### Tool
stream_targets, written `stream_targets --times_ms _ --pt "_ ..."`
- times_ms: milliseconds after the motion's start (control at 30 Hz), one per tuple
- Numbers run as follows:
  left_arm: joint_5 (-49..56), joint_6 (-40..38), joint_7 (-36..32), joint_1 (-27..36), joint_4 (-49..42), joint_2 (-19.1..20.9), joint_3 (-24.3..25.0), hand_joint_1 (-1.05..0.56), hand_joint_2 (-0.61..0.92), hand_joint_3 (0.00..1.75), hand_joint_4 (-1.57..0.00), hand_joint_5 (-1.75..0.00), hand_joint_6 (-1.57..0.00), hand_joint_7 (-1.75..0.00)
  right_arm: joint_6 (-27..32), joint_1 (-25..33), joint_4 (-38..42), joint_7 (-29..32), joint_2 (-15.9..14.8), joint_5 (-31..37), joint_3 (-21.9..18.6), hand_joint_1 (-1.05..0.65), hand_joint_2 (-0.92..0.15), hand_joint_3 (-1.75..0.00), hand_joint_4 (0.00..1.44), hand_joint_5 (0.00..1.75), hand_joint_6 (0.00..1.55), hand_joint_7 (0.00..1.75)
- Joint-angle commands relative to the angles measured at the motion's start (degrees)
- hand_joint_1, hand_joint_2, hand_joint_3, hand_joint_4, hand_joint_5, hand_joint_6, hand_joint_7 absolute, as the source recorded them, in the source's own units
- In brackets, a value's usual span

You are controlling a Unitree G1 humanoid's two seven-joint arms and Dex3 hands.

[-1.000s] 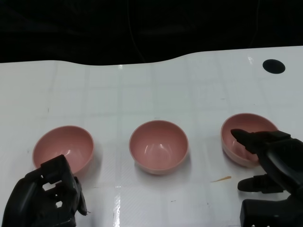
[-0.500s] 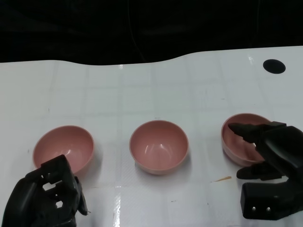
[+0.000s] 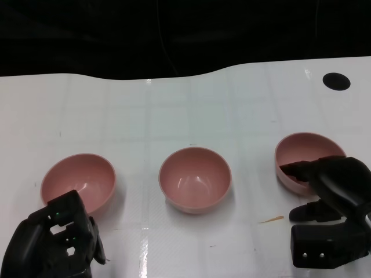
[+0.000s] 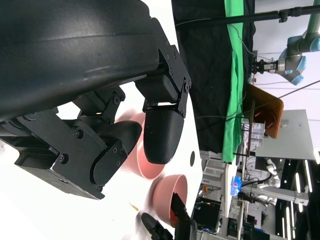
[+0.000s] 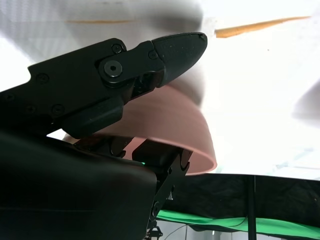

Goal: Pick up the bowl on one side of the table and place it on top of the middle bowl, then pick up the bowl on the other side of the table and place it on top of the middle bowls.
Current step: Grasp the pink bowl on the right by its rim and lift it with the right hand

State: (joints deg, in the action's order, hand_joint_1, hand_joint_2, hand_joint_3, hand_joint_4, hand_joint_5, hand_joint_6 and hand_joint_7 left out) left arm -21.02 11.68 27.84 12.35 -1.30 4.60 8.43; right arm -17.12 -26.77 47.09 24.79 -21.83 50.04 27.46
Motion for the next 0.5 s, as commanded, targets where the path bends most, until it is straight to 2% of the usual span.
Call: stream_targets --times_ms 33,300,400,433,467,500 --pt "-0.03 -0.33 -0.51 0.47 0.62 1.02 0.64 0.00 0.47 1.33 -0.90 -1.75 -0.78 -1.74 -0.86 -1.61 3.25 2.67 0.50 -0.15 0.92 -0.86 -0.92 -0.12 0.71 0.06 0.68 0.06" --pt "-0.24 -0.21 -0.33 0.62 0.95 0.92 0.66 0.00 0.47 1.33 -0.90 -1.75 -0.77 -1.74 -5.35 -3.54 8.17 6.55 0.78 -0.46 3.12 -0.79 -0.92 -0.08 0.77 0.06 0.75 0.06" --pt "-0.52 -0.10 0.12 0.41 0.65 1.02 0.71 0.00 0.48 1.34 -0.90 -1.75 -0.77 -1.74 -8.41 -4.55 10.64 8.88 0.97 -0.08 4.13 -0.59 -0.91 -0.03 0.95 0.12 0.86 0.06" --pt "-0.36 -0.01 0.08 0.38 0.61 1.06 0.70 0.00 0.48 1.34 -0.90 -1.75 -0.77 -1.74 -9.63 -4.96 11.84 10.57 1.20 0.27 4.68 -0.50 -0.91 -0.02 1.00 0.18 0.92 0.07" --pt "-0.22 0.05 0.01 0.38 0.62 1.08 0.69 0.00 0.47 1.34 -0.91 -1.75 -0.78 -1.74 -10.44 -5.31 12.81 11.85 1.39 0.48 5.12 -0.36 -0.91 -0.02 1.01 0.44 1.02 0.05" --pt "-0.12 0.09 -0.04 0.38 0.62 1.10 0.68 0.00 0.47 1.34 -0.91 -1.75 -0.78 -1.74 -11.07 -5.63 13.67 12.89 1.53 0.61 5.53 -0.27 -0.92 -0.01 0.96 0.72 1.10 0.03"
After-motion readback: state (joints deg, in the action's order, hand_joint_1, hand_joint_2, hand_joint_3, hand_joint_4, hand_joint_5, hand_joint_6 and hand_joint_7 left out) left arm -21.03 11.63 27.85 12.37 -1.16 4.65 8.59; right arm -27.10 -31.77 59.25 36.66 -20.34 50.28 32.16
